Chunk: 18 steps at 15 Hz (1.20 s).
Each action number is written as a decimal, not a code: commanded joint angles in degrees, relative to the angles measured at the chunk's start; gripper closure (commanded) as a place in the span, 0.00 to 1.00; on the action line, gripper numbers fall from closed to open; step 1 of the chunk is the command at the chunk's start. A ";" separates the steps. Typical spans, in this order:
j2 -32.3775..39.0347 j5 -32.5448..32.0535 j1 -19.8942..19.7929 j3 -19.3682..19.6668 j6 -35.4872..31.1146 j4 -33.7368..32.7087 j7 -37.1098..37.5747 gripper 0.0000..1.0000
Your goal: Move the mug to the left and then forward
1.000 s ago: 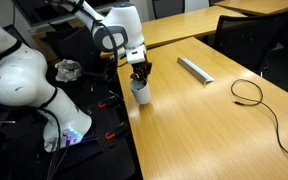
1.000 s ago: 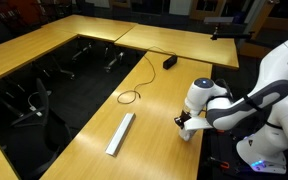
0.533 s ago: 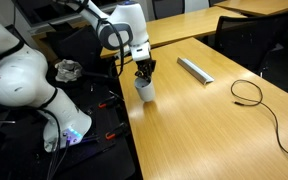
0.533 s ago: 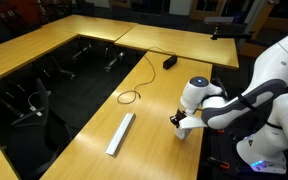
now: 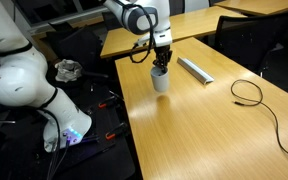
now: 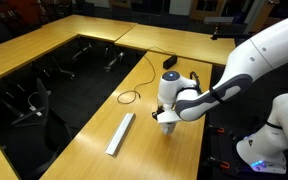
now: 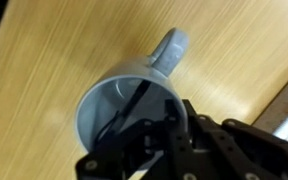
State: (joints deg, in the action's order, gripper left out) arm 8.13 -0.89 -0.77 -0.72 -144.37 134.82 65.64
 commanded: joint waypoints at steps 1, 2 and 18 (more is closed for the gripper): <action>7.82 -2.30 2.33 2.60 5.79 -11.06 1.23 0.97; 10.02 -1.93 2.75 3.17 6.51 -13.66 0.57 0.97; 23.23 0.55 5.13 6.22 14.36 -32.08 -3.41 0.49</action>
State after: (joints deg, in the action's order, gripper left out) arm 32.30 -1.47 3.69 4.90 -132.93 103.50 64.98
